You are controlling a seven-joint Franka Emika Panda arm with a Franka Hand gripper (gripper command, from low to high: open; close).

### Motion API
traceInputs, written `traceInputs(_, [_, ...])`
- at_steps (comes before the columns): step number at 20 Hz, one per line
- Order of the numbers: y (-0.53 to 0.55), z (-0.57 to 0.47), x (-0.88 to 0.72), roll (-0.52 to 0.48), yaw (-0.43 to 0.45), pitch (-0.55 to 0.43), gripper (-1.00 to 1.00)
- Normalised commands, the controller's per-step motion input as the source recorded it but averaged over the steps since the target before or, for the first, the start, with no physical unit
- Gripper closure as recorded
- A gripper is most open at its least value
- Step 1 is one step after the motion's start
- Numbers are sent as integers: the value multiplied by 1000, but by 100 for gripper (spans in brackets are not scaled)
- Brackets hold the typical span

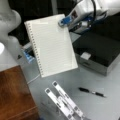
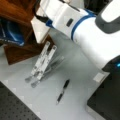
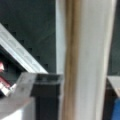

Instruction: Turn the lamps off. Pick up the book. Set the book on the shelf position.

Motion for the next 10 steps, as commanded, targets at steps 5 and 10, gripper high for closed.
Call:
traceInputs(5, [-108,69,-130,59,-156,116,100])
traceInputs(10, [-294,112,-387,91,-60,90,100])
